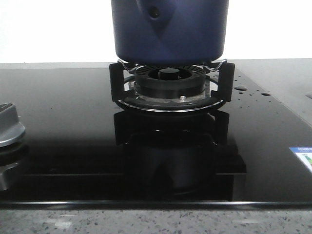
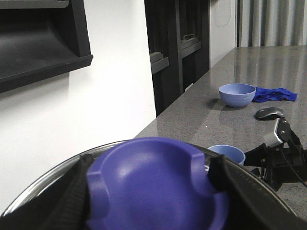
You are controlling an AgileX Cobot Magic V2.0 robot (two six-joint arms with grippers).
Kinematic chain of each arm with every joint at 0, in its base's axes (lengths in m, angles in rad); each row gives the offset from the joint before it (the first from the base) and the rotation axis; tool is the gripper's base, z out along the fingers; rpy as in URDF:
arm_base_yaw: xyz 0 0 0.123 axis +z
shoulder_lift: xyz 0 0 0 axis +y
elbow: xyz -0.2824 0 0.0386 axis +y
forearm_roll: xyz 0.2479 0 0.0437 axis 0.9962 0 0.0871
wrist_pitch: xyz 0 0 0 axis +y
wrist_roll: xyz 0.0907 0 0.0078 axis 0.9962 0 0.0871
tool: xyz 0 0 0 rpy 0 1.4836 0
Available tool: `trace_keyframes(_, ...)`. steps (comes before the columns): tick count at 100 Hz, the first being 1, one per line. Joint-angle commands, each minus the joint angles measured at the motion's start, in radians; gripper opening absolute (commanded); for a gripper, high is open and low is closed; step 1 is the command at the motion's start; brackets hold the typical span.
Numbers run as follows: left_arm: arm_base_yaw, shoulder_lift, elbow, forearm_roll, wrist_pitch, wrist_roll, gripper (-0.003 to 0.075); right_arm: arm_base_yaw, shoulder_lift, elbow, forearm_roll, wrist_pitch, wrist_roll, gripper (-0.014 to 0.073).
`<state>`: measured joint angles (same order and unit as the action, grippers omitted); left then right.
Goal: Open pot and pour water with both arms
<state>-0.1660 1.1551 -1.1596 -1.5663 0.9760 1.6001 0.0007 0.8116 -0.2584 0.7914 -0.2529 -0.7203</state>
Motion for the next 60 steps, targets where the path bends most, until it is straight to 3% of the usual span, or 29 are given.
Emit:
trace_keyframes(1, 0.003, -0.020, -0.031, -0.103, -0.003, -0.010, 0.0195, 0.022, 0.014, -0.043, -0.008, -0.117, 0.003, 0.0585)
trace_keyframes(60, 0.003, -0.020, -0.031, -0.103, 0.001, -0.010, 0.0195, 0.052, 0.314, -0.103, -0.012, -0.270, 0.098, 0.0568)
